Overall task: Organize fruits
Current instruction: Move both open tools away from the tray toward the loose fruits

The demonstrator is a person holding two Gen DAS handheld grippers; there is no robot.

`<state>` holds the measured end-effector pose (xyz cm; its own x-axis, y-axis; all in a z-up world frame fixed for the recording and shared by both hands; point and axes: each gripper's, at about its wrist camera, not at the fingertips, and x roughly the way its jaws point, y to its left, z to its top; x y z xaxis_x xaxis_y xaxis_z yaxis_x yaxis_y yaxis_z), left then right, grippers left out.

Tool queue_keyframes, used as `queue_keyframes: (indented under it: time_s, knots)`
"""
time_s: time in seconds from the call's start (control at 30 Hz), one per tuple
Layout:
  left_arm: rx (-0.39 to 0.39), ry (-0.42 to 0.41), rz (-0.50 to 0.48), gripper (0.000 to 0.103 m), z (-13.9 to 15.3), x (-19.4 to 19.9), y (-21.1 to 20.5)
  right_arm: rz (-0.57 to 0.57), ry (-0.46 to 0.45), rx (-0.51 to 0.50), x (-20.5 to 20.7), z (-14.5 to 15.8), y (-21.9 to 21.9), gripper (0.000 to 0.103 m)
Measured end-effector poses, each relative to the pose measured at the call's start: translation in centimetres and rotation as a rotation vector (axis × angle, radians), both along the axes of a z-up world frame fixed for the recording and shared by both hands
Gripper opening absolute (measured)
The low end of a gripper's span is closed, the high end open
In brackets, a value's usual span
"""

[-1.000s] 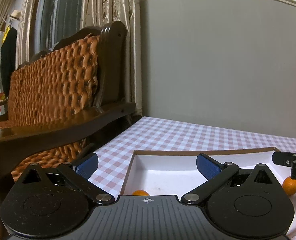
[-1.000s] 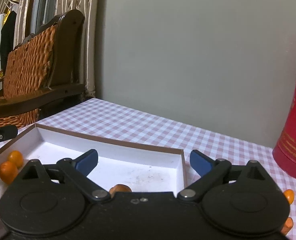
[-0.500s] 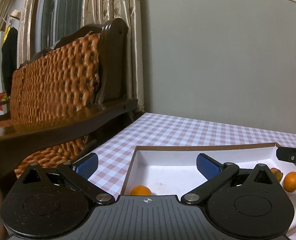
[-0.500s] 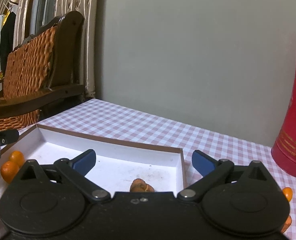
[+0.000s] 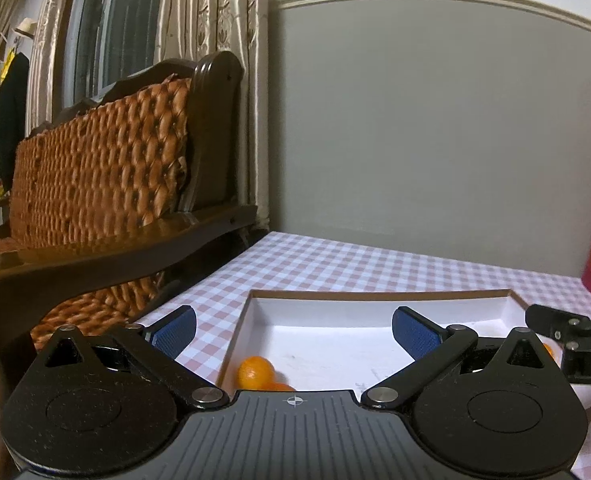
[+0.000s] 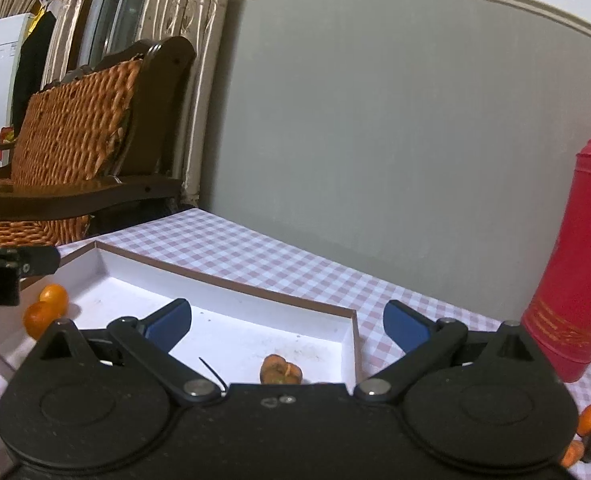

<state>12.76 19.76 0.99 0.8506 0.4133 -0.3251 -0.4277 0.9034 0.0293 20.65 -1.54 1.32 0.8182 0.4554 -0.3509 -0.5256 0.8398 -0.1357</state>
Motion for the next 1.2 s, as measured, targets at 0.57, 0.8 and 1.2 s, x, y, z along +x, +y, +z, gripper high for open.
queue_keyframes:
  time_s: [0.57,0.8,1.2]
  knots:
    - [0.066,-0.001,-0.095,0.103,0.5,-6.2,-5.3,-0.021,-0.006,0.019,-5.5,1.2,-5.1,0.097]
    - [0.129,-0.03,-0.148,0.103,0.9,-8.6,-8.1,-0.022,-0.011,-0.047,-9.1,0.7,-7.2,0.097]
    - [0.082,-0.033,-0.236,0.103,0.8,-9.1,-11.4,-0.103,0.002,-0.038,-12.1,0.4,-12.0,0.096]
